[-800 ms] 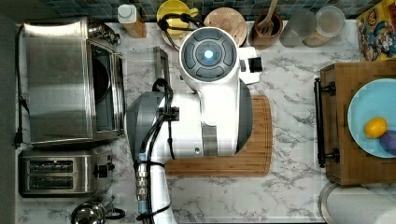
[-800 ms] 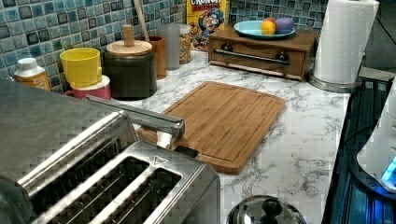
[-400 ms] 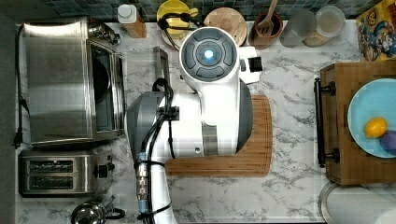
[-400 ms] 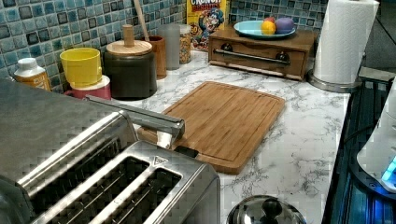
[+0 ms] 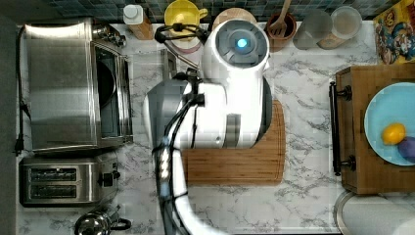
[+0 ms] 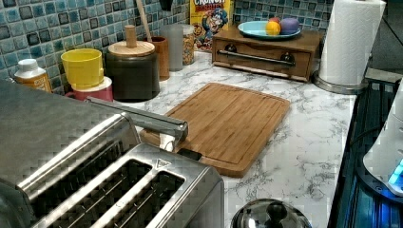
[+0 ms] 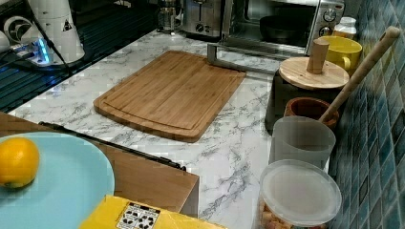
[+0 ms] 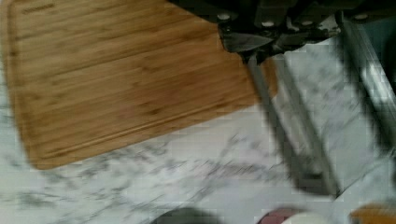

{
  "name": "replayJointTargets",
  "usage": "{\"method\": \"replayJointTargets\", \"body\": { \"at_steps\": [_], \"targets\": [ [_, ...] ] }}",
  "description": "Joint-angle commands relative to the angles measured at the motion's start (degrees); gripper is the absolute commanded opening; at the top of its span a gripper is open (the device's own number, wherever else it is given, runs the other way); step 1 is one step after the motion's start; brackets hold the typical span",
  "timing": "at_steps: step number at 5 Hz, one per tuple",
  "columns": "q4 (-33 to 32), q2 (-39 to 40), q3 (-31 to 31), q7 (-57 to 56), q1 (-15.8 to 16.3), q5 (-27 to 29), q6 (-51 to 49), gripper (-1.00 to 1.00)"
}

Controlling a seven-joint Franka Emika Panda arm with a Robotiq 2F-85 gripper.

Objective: Close the oven.

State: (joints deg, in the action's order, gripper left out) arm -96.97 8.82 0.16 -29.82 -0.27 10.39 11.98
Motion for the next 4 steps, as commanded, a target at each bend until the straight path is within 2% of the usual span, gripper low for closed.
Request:
{"method": "replayJointTargets", "body": {
  "at_steps": [1,3,4],
  "targets": [
    [-5.7,2.7,-0.5,-28.7,-6.3,20.5,10.0,-1.00],
    [-3.2,8.3,1.2,-40.0,-6.8,30.6,9.3,-1.00],
    [-4.9,9.6,1.5,-43.6,-7.1,33.6,11.9,-1.00]
  ]
}}
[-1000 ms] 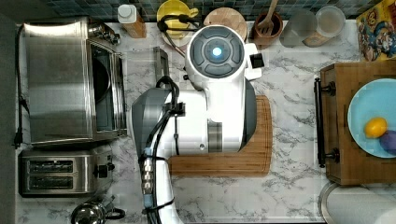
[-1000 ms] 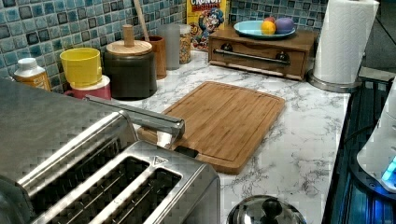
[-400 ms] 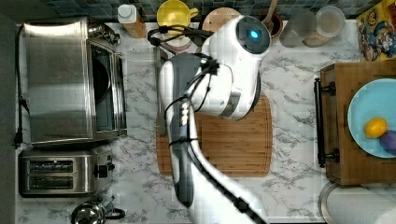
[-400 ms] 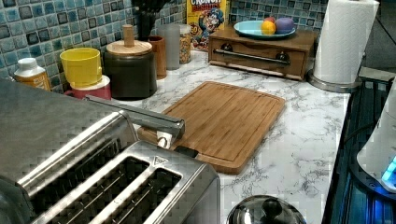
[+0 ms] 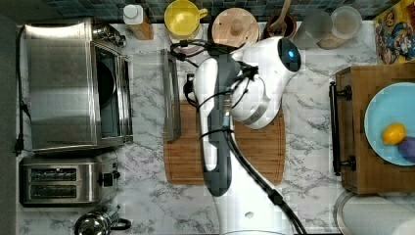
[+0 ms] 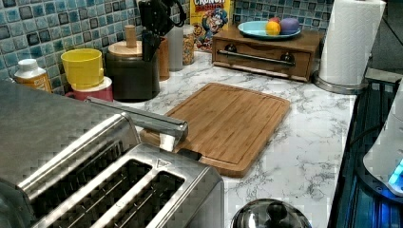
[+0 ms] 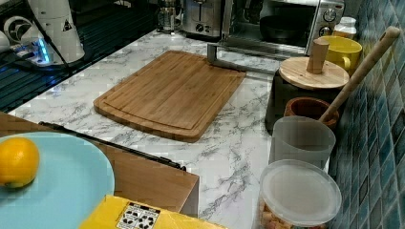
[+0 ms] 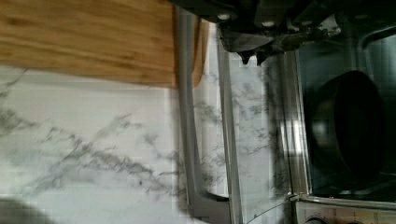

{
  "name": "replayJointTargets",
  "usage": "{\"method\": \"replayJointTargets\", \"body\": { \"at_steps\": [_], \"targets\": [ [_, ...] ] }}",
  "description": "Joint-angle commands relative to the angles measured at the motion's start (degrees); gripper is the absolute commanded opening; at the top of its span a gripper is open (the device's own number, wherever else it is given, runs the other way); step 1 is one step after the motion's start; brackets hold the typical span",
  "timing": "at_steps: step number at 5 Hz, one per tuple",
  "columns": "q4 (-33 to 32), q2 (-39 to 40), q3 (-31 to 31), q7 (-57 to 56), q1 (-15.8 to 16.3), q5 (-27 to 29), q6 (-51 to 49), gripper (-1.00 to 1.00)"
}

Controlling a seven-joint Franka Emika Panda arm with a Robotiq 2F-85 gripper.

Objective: Close the oven.

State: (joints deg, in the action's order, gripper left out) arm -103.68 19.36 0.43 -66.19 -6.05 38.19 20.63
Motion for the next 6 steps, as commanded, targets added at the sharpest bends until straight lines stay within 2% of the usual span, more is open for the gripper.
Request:
{"method": "replayJointTargets", "body": {
  "at_steps": [1,2,3,5,6],
  "targets": [
    [4.1,3.7,2.2,-7.5,0.1,2.9,3.4,-1.00],
    [5.2,7.8,3.1,-6.5,1.3,0.5,4.2,-1.00],
    [4.8,9.6,3.0,-6.6,1.5,1.1,7.2,-1.00],
    [5.7,10.4,5.0,-9.6,0.2,4.2,7.3,-1.00],
    [6.0,12.5,6.7,-8.9,1.2,3.2,8.8,-1.00]
  ]
}}
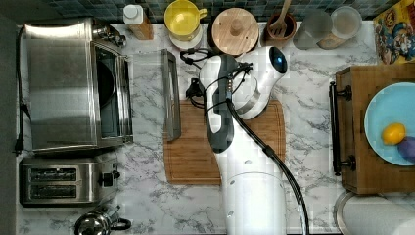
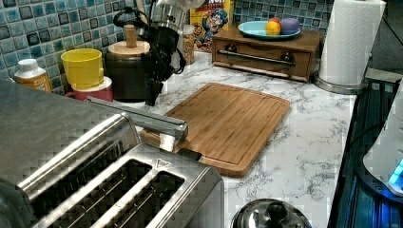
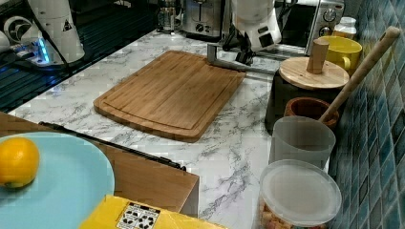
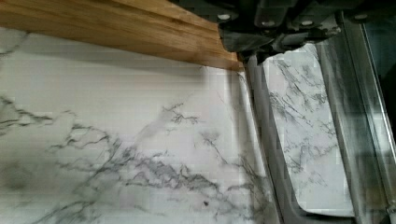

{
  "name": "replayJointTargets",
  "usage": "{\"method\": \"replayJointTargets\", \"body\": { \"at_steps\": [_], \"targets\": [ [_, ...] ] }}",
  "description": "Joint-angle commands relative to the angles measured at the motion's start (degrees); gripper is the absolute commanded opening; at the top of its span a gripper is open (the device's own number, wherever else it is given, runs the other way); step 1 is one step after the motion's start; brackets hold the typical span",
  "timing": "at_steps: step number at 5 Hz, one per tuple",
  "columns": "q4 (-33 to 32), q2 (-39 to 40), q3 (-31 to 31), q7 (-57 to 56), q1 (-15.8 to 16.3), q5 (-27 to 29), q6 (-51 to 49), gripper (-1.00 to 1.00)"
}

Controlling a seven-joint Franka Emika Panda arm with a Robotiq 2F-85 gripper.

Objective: Close the oven.

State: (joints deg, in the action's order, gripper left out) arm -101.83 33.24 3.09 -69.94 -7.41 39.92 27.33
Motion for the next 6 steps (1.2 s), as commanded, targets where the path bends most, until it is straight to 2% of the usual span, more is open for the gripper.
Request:
{"method": "replayJointTargets", "body": {
  "at_steps": [1,2,4,5,6],
  "targets": [
    [1.8,-2.3,5.6,-5.5,3.4,1.3,5.5,-1.00],
    [2.9,-1.4,6.1,-4.3,3.9,2.6,5.3,-1.00],
    [9.0,3.9,7.0,-2.2,2.3,1.7,-4.4,-1.00],
    [10.9,5.8,7.7,-1.8,2.1,3.4,-7.6,-1.00],
    [11.1,6.1,8.6,-2.2,2.3,3.9,-7.8,-1.00]
  ]
}}
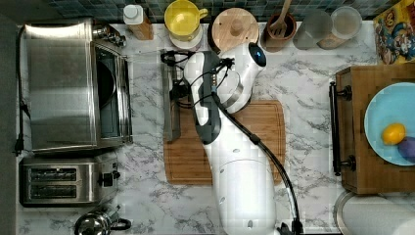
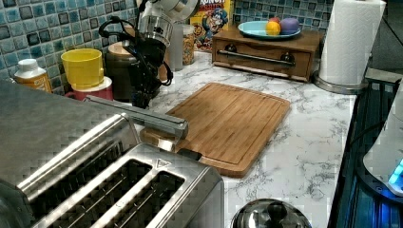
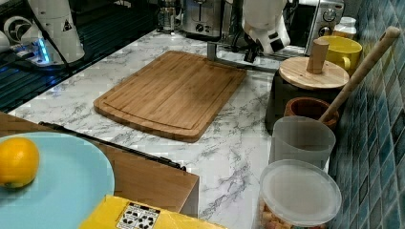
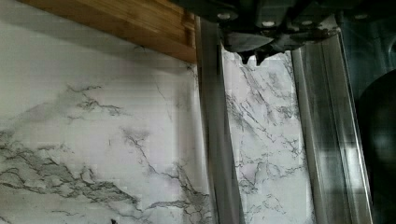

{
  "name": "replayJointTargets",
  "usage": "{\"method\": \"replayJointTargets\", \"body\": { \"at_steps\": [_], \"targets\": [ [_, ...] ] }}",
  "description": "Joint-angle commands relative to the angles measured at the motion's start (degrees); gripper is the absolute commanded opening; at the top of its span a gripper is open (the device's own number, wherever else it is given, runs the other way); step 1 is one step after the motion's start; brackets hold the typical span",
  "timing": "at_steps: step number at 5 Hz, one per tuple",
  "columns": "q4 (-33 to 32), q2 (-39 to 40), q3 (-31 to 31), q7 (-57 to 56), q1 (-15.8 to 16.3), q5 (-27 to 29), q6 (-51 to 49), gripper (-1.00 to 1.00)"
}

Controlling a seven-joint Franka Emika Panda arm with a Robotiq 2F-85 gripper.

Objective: Close the oven.

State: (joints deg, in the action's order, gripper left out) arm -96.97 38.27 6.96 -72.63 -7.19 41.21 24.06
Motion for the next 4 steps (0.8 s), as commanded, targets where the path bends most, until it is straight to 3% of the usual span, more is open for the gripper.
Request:
{"method": "replayJointTargets", "body": {
  "at_steps": [1,3,4],
  "targets": [
    [5.2,-1.6,5.4,0.5,3.1,3.7,-3.7,-1.00],
    [3.7,-10.2,7.9,0.4,4.5,4.2,-2.9,-1.00],
    [3.3,-13.4,8.1,2.7,6.8,1.6,-1.2,-1.00]
  ]
}}
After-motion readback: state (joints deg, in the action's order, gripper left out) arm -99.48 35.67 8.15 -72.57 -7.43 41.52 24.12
